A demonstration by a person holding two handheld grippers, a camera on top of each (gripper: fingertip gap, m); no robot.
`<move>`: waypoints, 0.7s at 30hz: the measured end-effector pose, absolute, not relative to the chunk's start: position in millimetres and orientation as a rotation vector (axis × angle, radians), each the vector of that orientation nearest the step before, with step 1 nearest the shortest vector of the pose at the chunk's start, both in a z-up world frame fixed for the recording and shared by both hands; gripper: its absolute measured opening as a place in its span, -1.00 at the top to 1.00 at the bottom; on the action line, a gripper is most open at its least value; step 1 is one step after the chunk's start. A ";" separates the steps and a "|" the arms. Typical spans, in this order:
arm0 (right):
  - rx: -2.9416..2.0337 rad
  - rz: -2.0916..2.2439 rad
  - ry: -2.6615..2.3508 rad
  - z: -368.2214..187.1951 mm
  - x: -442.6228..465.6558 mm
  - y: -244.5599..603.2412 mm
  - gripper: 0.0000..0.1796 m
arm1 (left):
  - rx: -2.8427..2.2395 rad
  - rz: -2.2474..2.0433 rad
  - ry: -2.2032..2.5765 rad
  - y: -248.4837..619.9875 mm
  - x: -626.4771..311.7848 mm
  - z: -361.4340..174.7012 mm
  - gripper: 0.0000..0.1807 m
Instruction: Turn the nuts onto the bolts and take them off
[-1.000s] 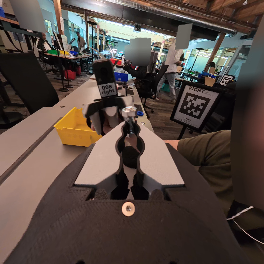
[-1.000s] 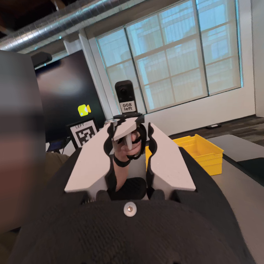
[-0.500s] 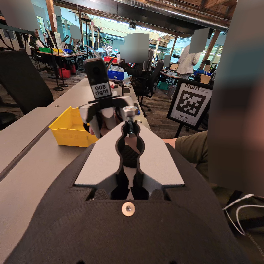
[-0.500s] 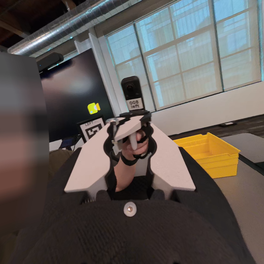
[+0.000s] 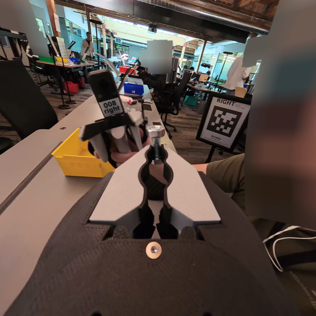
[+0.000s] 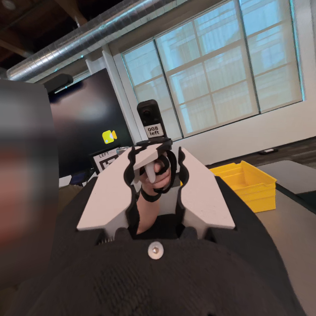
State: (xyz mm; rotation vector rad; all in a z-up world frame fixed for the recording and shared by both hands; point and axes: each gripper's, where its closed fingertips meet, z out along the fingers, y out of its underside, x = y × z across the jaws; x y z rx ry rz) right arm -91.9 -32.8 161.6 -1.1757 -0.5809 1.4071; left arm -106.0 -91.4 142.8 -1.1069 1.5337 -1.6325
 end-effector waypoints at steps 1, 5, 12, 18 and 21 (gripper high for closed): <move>-1.155 1.417 -0.579 164.4 -89.7 -34.7 0.47 | -1.108 -1.651 1.528 -91.1 -107.2 144.5 0.92; -1.144 1.412 -0.688 168.5 -110.3 -55.0 0.43 | -1.138 -1.603 1.515 -83.5 -103.6 139.8 0.92; -1.169 1.427 -0.683 160.8 -112.4 -48.4 0.43 | -1.142 -1.599 1.529 -88.4 -99.0 136.2 0.92; -1.141 1.425 -0.661 168.0 -101.8 -49.5 0.44 | -1.135 -1.630 1.489 -81.5 -104.9 143.5 0.92; -1.141 1.400 -0.725 168.0 -119.0 -60.7 0.42 | -1.141 -1.601 1.492 -79.5 -103.4 141.1 0.92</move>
